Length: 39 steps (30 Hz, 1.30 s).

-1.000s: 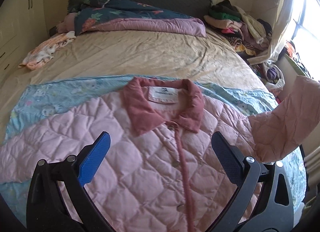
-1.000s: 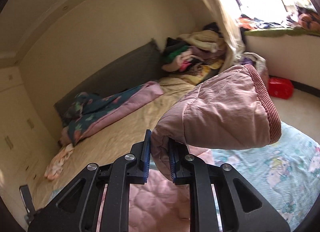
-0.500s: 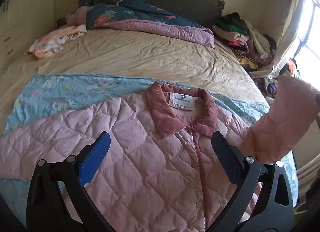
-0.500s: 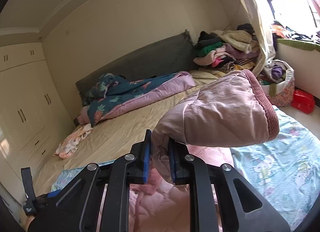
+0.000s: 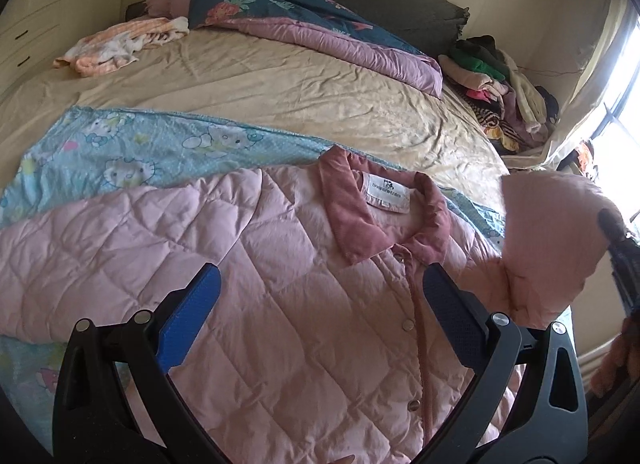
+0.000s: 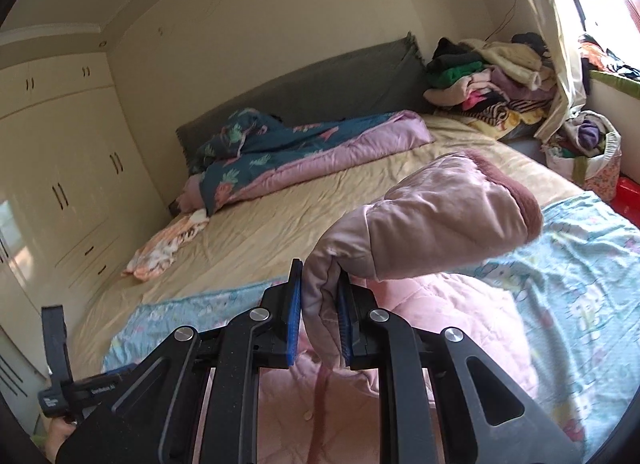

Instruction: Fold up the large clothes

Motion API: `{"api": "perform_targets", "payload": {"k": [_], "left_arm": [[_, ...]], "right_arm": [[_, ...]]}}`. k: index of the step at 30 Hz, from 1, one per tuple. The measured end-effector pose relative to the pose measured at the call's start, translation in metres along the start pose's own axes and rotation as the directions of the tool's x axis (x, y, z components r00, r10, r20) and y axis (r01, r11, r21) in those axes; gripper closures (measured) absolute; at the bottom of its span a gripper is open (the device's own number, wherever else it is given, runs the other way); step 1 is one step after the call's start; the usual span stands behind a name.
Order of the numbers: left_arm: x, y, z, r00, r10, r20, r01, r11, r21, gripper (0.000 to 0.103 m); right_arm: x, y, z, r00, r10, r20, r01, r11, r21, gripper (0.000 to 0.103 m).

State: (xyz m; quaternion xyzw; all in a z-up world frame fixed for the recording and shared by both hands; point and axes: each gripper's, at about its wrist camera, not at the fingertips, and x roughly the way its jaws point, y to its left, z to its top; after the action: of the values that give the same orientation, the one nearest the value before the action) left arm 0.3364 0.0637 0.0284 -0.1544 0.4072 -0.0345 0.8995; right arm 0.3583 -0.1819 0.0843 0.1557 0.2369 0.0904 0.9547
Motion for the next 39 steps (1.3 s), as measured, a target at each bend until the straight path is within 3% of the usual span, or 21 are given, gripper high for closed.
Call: {"api": "perform_targets", "payload": {"k": [8, 15, 21, 29, 32, 34, 39], "left_arm": [[0.009, 0.016, -0.007, 0.999, -0.037, -0.027, 0.035, 0.998, -0.046, 0.008], [0.007, 0.036, -0.005, 0.999, -0.047, -0.016, 0.045, 0.994, -0.104, 0.008], [0.006, 0.052, -0.004, 0.998, -0.067, -0.012, 0.064, 0.984, -0.164, 0.008], [0.015, 0.057, -0.010, 0.991, -0.126, -0.046, 0.113, 0.970, -0.217, 0.008], [0.024, 0.057, -0.016, 0.983, -0.170, -0.073, 0.147, 0.957, -0.249, 0.008], [0.030, 0.055, -0.020, 0.976, -0.199, -0.090, 0.169, 0.948, -0.272, 0.008], [0.037, 0.050, -0.026, 0.960, -0.260, -0.107, 0.216, 0.926, -0.309, 0.008]], "right_arm": [[0.043, 0.028, -0.050, 0.991, 0.016, -0.132, -0.024, 0.998, -0.058, 0.088], [0.069, 0.056, -0.098, 0.960, 0.049, -0.276, -0.089, 0.987, -0.134, 0.085], [0.083, 0.084, -0.132, 0.914, 0.083, -0.396, -0.170, 0.967, -0.191, 0.081], [0.096, 0.086, -0.153, 0.863, 0.081, -0.498, -0.189, 0.967, -0.170, 0.077], [0.095, 0.085, -0.152, 0.851, 0.100, -0.515, -0.202, 0.969, -0.146, 0.071], [0.094, 0.080, -0.150, 0.831, 0.151, -0.535, -0.231, 0.969, -0.086, 0.042], [0.077, 0.079, -0.142, 0.833, 0.177, -0.524, -0.252, 0.965, -0.075, 0.040]]}}
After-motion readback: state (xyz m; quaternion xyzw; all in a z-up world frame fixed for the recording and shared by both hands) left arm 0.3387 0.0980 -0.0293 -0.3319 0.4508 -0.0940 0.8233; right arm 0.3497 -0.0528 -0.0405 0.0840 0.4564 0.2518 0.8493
